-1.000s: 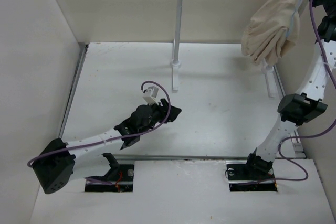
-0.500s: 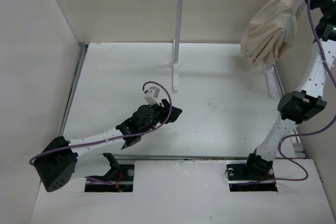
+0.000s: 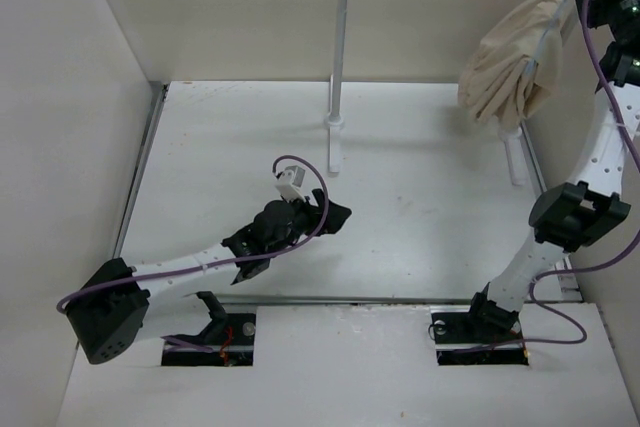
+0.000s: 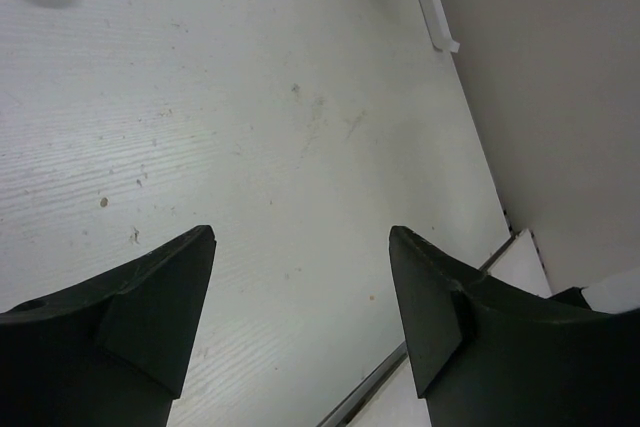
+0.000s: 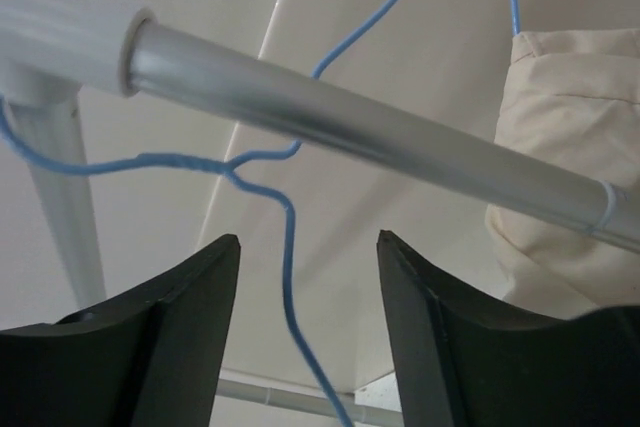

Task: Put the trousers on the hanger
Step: Hang the hanger with trousers onto the clothesline

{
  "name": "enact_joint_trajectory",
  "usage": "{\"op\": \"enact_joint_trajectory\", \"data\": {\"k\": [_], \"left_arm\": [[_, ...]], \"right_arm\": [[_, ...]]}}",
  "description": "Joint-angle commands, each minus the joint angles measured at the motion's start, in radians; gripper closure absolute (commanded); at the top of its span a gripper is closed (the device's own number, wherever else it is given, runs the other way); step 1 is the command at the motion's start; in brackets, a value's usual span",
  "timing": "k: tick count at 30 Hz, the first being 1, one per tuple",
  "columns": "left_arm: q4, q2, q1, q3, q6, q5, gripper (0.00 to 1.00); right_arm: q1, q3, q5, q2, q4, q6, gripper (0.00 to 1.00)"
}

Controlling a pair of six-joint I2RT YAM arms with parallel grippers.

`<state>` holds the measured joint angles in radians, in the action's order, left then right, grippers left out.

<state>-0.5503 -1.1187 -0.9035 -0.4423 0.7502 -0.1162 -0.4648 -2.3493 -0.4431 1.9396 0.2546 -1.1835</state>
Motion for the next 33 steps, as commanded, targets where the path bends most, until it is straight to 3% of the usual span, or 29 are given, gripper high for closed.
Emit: {"op": "enact_joint_trajectory", "data": {"k": [1,3,4,10,19,22,26,28,30,33], "left_arm": [[-0.056,0.013,-0.007,-0.039,0.008,-0.013,0.29],[-0.056,0.016,-0.007,-0.038,0.008,-0.016,0.16],[-0.054,0.017,-0.005,-0.038,0.008,-0.019,0.0],[-0.004,0.072,0.018,-0.035,0.0,-0.065,0.0],[0.095,0.122,0.059,-0.052,-0.008,-0.071,0.0],[0.162,0.119,0.079,-0.078,-0.006,-0.074,0.0],[0.269,0.114,0.091,-0.107,-0.006,-0.097,0.0],[0.305,0.117,0.094,-0.108,-0.006,-0.112,0.0],[0.351,0.115,0.097,-0.113,-0.005,-0.128,0.0],[0.427,0.106,0.099,-0.125,-0.003,-0.145,0.0]], "right_arm": [[-0.008,0.065,0.023,-0.119,-0.126,0.025,0.32],[-0.01,0.123,0.024,-0.16,-0.144,0.03,0.27],[-0.01,0.172,0.029,-0.192,-0.159,0.035,0.24],[-0.005,0.441,0.075,-0.378,-0.232,0.084,0.17],[-0.007,0.852,0.22,-0.746,-0.307,0.189,0.15],[0.037,1.002,0.283,-0.879,-0.327,0.231,0.24],[0.161,1.237,0.375,-1.075,-0.353,0.307,0.69],[0.235,1.355,0.424,-1.184,-0.351,0.352,0.82],[0.312,1.465,0.487,-1.298,-0.33,0.38,0.9],[0.405,1.611,0.608,-1.48,-0.267,0.409,0.93]]}}
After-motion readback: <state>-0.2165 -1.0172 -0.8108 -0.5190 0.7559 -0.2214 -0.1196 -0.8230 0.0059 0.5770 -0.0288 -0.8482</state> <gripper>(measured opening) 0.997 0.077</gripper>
